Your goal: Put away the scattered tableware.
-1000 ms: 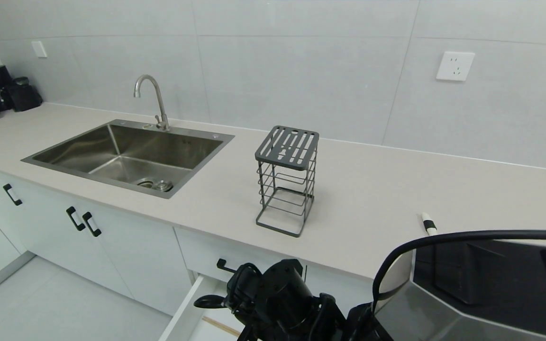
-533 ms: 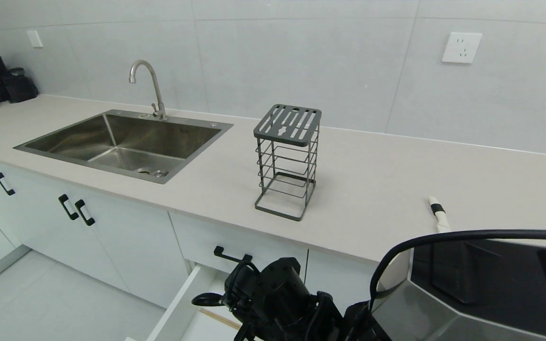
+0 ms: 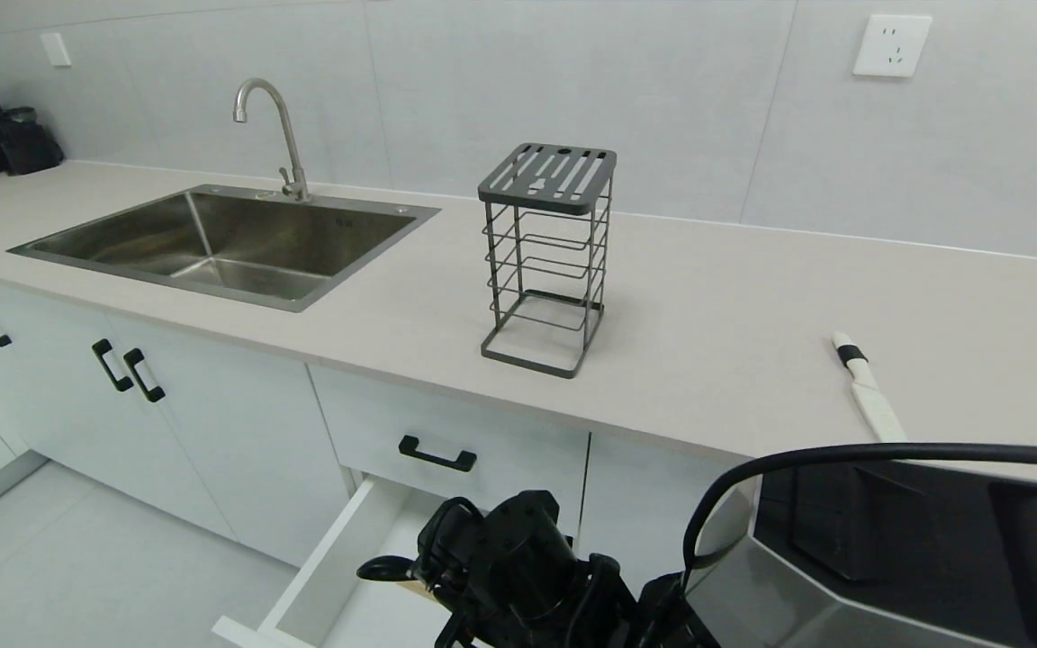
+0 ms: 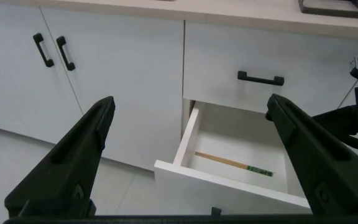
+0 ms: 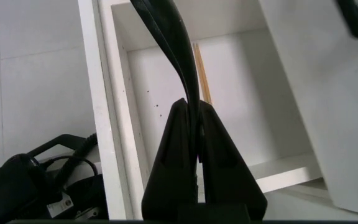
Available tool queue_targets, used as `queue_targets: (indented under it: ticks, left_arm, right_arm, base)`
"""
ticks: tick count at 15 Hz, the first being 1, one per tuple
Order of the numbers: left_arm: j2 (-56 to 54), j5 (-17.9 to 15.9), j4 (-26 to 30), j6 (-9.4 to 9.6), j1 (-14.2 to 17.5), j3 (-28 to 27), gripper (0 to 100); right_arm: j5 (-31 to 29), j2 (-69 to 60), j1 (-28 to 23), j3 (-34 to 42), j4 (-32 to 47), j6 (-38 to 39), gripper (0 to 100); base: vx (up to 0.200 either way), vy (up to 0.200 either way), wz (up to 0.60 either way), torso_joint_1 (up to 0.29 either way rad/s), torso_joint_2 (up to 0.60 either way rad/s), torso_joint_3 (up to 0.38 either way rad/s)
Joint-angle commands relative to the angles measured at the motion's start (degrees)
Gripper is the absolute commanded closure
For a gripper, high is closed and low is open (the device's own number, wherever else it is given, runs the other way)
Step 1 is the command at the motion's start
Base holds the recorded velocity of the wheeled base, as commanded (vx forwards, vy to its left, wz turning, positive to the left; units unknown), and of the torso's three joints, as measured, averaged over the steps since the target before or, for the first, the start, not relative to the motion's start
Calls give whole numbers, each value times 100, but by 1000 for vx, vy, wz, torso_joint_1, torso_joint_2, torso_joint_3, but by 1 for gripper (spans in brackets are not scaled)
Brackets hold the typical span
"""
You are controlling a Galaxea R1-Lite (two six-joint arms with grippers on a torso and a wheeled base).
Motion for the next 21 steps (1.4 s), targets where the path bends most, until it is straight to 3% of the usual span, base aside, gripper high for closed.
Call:
queue_targets:
  ticks: [1, 8, 13, 18, 21]
  left_arm:
    - [7, 0, 0, -1, 0, 0, 0]
    - [7, 0, 0, -1, 0, 0, 0]
    - [7, 0, 9, -1, 0, 0, 0]
    - [7, 0, 0, -1, 0, 0, 0]
    - [7, 0, 0, -1, 0, 0, 0]
  right_arm:
    - [1, 39, 5, -56, 4, -8, 100]
    - [1, 162, -4, -496, 180, -8, 100]
    - [-8, 443, -74, -1067, 382, -421, 100]
    - [-35, 452, -285, -1550, 549, -1177, 100]
    - [-35, 681, -364, -1594, 681, -1186, 100]
  base:
    - [0, 0, 0, -222, 496, 251]
    - [0, 0, 0, -229, 477, 243]
    - [0, 0, 0, -205, 418, 208]
    - [0, 0, 0, -23, 45, 29]
    - [0, 0, 0, 0, 0, 0]
